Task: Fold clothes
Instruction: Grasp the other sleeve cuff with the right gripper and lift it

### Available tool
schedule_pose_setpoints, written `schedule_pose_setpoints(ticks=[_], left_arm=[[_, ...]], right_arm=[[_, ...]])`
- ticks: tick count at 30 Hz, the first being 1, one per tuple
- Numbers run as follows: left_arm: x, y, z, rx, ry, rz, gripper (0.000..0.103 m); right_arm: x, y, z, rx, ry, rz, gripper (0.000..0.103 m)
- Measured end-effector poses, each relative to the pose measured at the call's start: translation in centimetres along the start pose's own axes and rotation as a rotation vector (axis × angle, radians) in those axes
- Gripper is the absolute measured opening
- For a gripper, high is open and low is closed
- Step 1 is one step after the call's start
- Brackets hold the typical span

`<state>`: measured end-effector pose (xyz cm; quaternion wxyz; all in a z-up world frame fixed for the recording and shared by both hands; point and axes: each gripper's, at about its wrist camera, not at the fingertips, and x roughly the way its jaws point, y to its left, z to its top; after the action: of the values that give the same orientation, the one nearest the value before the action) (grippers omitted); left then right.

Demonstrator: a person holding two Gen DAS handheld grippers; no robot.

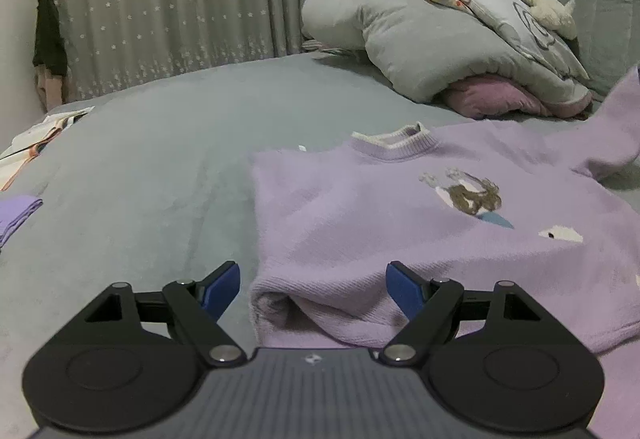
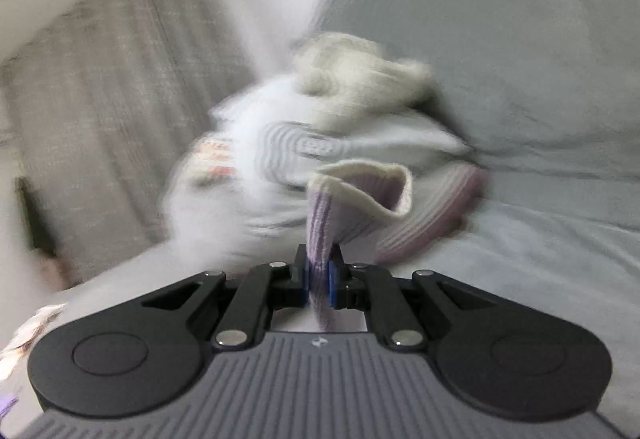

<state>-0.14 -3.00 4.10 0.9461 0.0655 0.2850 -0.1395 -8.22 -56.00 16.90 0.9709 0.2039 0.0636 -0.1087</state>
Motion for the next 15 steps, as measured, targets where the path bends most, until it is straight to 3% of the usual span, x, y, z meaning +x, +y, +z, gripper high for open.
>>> schedule_pose_setpoints(ticks=[4, 7, 8, 12, 15], left_arm=[[-0.8, 0.8, 0.4, -0.039, -0.015, -0.006, 0.080], [-1.1, 2.5, 0.4, -0.130, -0.007, -0.022, 0.080], [-1.0, 3.4, 0.3, -0.189, 0.006, -0.032, 0.080], [-0.7, 7.1, -0.4, -0.426, 0.057, -0.072, 0.080], [-0.4, 9.8, -1.2, -0.580, 0.086, -0.116, 0.080]], right_arm=[[-1.5, 9.1, 0.0, -0.095, -0.014, 0.215, 0.010], [-3.1, 17.7, -2.5, -0.231, 0.037, 0.408, 0.010], [-3.4, 20.9, -4.5, -0.286, 0.087, 0.482, 0.010], [-3.3, 27.5, -12.5, -0.434, 0.295, 0.620, 0.014], [-2.5, 30.8, -20.0, -0.555, 0.572, 0.701, 0.024]])
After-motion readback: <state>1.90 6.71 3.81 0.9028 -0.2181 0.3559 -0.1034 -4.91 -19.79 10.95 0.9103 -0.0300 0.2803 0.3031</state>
